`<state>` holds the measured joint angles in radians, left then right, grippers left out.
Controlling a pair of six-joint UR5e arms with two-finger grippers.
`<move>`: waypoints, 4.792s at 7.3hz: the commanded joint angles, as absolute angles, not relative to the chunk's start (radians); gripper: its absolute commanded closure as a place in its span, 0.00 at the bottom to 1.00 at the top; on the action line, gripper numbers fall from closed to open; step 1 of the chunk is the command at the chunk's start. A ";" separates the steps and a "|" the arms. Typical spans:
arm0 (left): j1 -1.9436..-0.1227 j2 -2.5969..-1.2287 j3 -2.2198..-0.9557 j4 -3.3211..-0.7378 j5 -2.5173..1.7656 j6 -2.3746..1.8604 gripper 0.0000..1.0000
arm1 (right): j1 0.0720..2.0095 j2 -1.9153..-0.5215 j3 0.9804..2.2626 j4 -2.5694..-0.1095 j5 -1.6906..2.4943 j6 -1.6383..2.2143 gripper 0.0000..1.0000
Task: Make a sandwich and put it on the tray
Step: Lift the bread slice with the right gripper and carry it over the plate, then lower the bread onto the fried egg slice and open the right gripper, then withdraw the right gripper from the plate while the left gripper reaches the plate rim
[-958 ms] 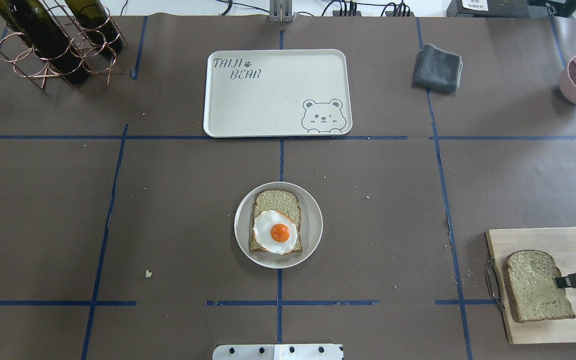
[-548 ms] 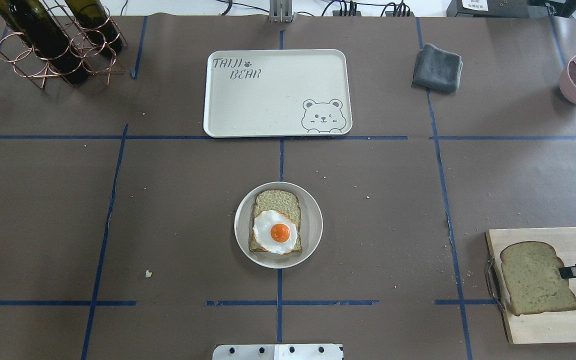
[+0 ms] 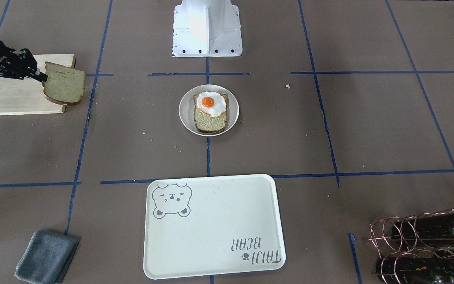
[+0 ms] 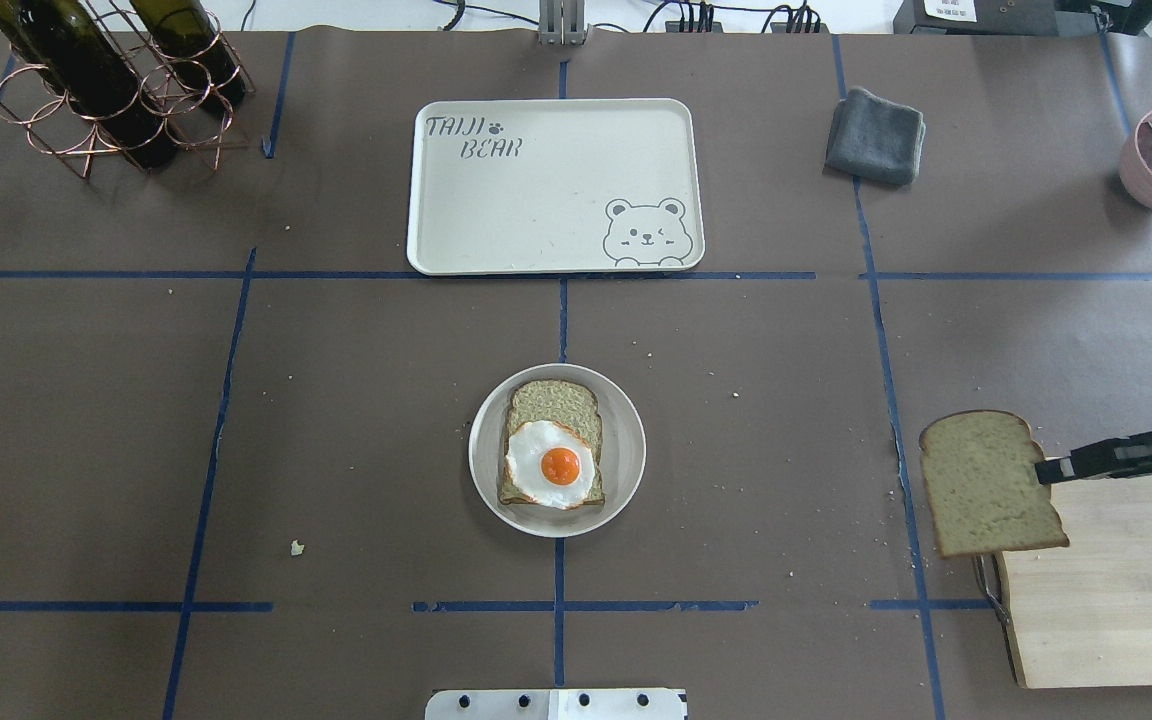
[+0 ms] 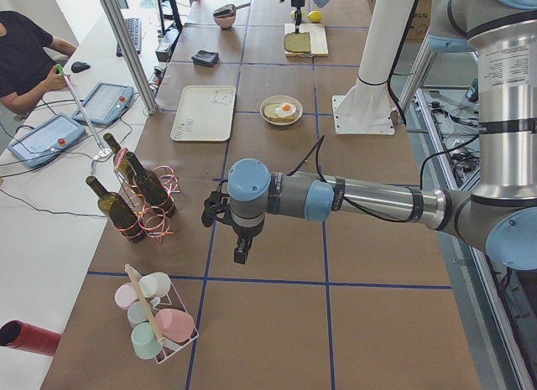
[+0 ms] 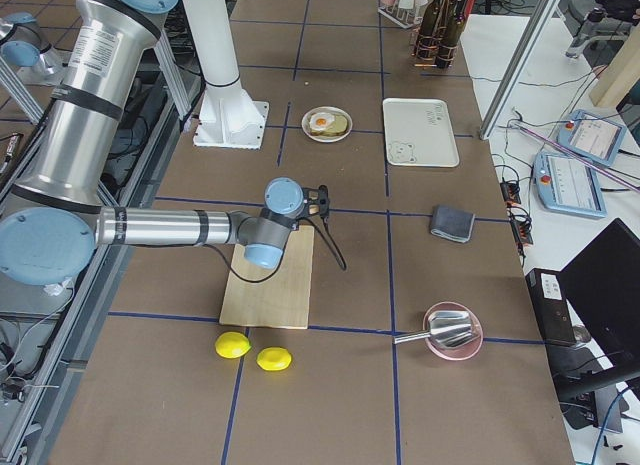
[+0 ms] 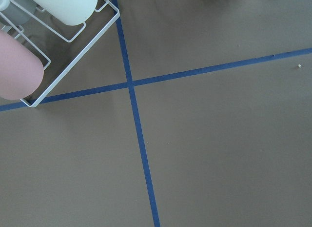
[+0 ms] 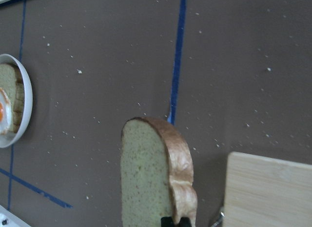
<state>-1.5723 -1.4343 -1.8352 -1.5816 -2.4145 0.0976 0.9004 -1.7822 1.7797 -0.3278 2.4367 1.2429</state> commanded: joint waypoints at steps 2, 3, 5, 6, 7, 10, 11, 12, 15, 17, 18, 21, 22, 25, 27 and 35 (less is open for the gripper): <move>-1.572 -1.434 -1.835 -1.583 -2.414 0.098 0.00 | 0.823 -1.392 1.702 -0.490 2.418 1.451 1.00; -1.572 -1.436 -1.836 -1.583 -2.414 0.098 0.00 | 0.793 -1.285 1.625 -0.498 2.416 1.462 1.00; -1.572 -1.436 -1.838 -1.586 -2.414 0.098 0.00 | 0.689 -1.120 1.549 -0.492 2.331 1.667 1.00; -1.572 -1.436 -1.832 -1.603 -2.414 0.098 0.00 | 0.637 -1.112 1.546 -0.491 2.251 1.672 1.00; -1.572 -1.436 -1.832 -1.603 -2.414 0.098 0.00 | 0.618 -1.097 1.540 -0.491 2.240 1.678 1.00; -1.572 -1.434 -1.832 -1.603 -2.414 0.098 0.00 | 0.551 -1.072 1.506 -0.489 2.159 1.700 1.00; -1.572 -1.434 -1.832 -1.603 -2.414 0.098 0.00 | 0.537 -1.074 1.506 -0.489 2.143 1.703 1.00; -1.572 -1.434 -1.832 -1.603 -2.414 0.098 0.00 | 0.523 -1.077 1.502 -0.491 2.140 1.703 1.00; -1.572 -1.434 -1.832 -1.605 -2.414 0.098 0.00 | 0.522 -1.085 1.506 -0.488 2.140 1.700 1.00; -1.572 -1.434 -1.832 -1.605 -2.414 0.098 0.00 | 0.525 -1.091 1.506 -0.488 2.143 1.697 1.00; -1.572 -1.434 -1.833 -1.605 -2.414 0.098 0.00 | 0.525 -1.092 1.506 -0.488 2.141 1.698 1.00; -1.572 -1.434 -1.835 -1.605 -2.414 0.098 0.00 | 0.522 -1.100 1.503 -0.489 2.135 1.701 0.36; -1.572 -1.434 -1.835 -1.605 -2.416 0.098 0.00 | 0.522 -1.101 1.502 -0.489 2.135 1.704 0.26; -1.519 -1.434 -1.830 -1.680 -2.590 0.053 0.00 | 0.554 -1.115 1.543 -0.505 2.141 1.777 0.00; -1.342 -1.462 -1.844 -1.945 -2.628 -0.389 0.00 | 0.690 -1.277 1.693 -0.613 2.205 1.793 0.00; -0.476 -1.935 -1.763 -2.147 -1.981 -1.519 0.40 | 1.084 -1.686 1.715 -0.643 2.479 1.215 0.00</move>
